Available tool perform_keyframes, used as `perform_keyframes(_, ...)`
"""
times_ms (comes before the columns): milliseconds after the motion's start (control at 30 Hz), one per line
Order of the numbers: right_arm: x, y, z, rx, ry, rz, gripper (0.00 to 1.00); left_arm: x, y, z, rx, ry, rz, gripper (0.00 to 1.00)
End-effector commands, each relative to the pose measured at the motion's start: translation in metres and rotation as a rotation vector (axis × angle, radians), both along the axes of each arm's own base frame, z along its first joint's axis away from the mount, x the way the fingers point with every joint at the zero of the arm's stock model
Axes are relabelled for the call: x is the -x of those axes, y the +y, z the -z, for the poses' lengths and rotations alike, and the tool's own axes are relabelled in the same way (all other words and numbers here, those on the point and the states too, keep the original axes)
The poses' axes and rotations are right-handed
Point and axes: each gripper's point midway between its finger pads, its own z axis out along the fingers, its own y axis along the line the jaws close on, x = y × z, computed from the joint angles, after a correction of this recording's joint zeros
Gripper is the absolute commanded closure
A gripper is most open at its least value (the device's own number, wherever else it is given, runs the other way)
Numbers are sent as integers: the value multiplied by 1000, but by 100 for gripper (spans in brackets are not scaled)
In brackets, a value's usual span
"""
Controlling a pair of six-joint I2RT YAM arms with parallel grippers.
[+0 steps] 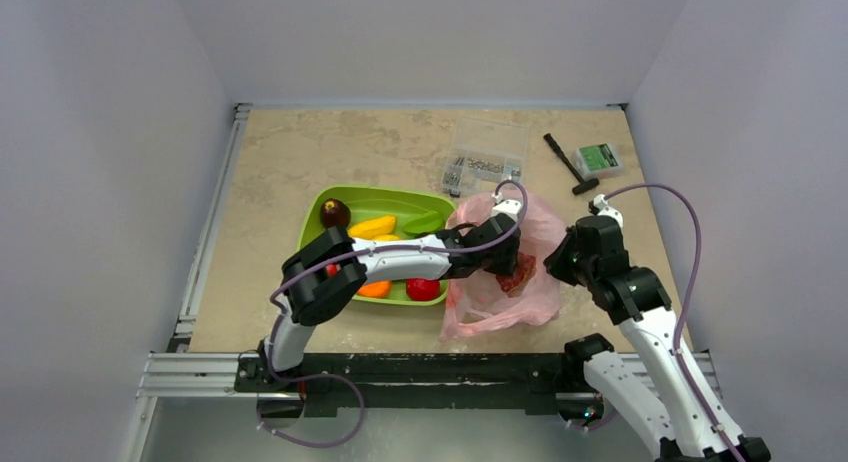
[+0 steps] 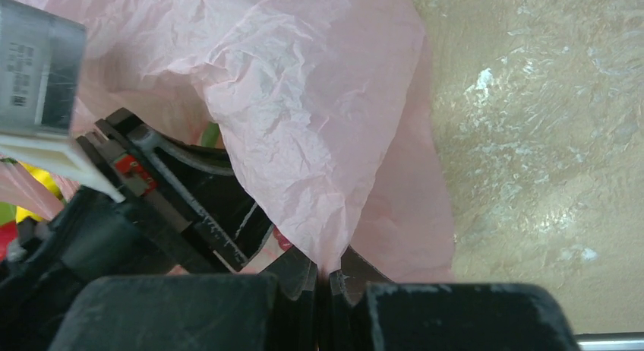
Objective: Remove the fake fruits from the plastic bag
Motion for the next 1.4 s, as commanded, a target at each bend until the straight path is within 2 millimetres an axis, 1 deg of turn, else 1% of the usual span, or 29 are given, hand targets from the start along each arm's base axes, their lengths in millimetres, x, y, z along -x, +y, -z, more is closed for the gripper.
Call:
perform_keyframes(0,-6,-5,-11,1,-57,38,100,22,-25,-77,213,12,172,100)
perform_keyframes(133,-6,-6,-8,8,-42,50,100,35,-25,-100,252,30,229,100)
perform_keyframes(267,-6,-6,-7,10,-36,52,100,39,-14,-121,256,-2,250,100)
perform_keyframes(367,-7,-7,-6,9,-37,57,100,43,-4,-143,259,-42,273,100)
perform_keyframes(400,-7,-7,-6,9,-39,58,100,45,0,-153,265,-60,285,100)
perform_keyframes(500,-8,-7,-6,9,-33,62,100,50,13,-172,256,-96,313,100)
perform_keyframes(667,-9,-8,-5,11,-32,77,100,56,39,-197,223,-164,341,100)
perform_keyframes(767,-9,-9,-6,10,-34,78,100,57,63,-207,182,-211,332,100)
perform_keyframes(833,-8,-9,-6,11,-32,80,100,55,87,-204,132,-242,301,100)
perform_keyframes(1000,-8,-9,-5,10,-33,80,100,39,161,-195,-6,-320,148,100)
perform_keyframes(1133,-8,-7,-3,9,-22,71,100,24,216,-184,-107,-360,9,100)
perform_keyframes(1233,-8,-6,-3,7,-18,67,100,9,252,-159,-229,-368,-112,100)
perform_keyframes(1267,-8,-6,-4,5,-18,66,100,6,263,-147,-274,-353,-141,100)
perform_keyframes(1367,-7,-6,-5,1,-23,65,100,-4,282,-120,-367,-303,-193,100)
